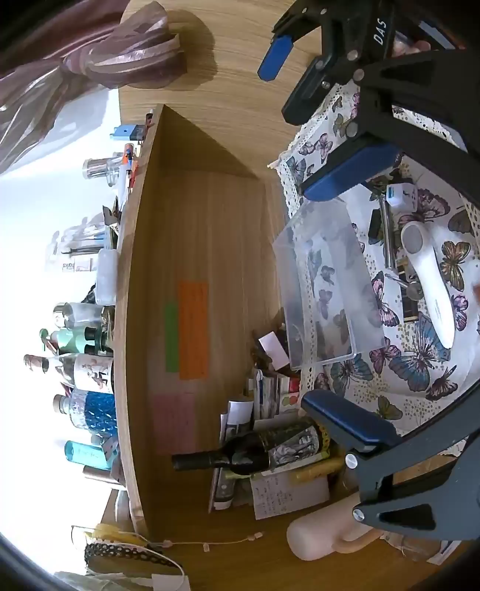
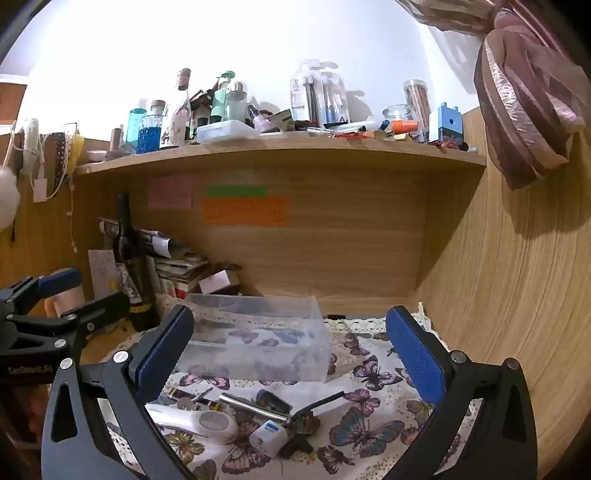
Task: Organize rigid objects
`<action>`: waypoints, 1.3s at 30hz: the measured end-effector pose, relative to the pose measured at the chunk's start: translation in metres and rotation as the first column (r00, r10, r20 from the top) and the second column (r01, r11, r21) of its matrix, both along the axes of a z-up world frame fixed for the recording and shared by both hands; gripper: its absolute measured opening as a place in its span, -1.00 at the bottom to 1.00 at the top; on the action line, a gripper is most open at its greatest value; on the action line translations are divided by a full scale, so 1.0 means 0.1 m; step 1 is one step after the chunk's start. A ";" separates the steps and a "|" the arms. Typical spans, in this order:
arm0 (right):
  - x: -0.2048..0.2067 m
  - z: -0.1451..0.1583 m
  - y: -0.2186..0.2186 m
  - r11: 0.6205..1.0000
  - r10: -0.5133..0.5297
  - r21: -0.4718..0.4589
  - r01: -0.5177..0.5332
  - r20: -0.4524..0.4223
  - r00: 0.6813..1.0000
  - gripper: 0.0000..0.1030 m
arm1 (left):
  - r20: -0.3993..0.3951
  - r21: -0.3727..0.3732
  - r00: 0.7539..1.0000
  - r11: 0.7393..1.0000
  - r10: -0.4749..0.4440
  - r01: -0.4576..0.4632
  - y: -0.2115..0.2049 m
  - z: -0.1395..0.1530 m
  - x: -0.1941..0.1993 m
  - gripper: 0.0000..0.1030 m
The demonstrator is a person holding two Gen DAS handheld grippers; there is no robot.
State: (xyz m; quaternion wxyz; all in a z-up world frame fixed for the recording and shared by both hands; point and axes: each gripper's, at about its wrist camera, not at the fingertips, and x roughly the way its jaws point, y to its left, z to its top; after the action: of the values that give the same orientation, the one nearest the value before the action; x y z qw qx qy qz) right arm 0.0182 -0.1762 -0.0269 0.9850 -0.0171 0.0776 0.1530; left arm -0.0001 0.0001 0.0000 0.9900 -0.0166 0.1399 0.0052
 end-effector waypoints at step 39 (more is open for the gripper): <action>-0.01 0.02 -0.02 0.999 0.015 0.052 -0.015 0.002 1.000 1.00 | 0.041 0.007 0.999 0.999 -0.035 0.035 -0.08 0.09 -0.05 1.00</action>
State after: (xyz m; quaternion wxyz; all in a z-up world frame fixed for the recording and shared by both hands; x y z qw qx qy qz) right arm 0.0170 -0.1778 -0.0253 0.9840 0.0080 0.0728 0.1625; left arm -0.0055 -0.0077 0.0093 0.9927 -0.0112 0.1197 -0.0119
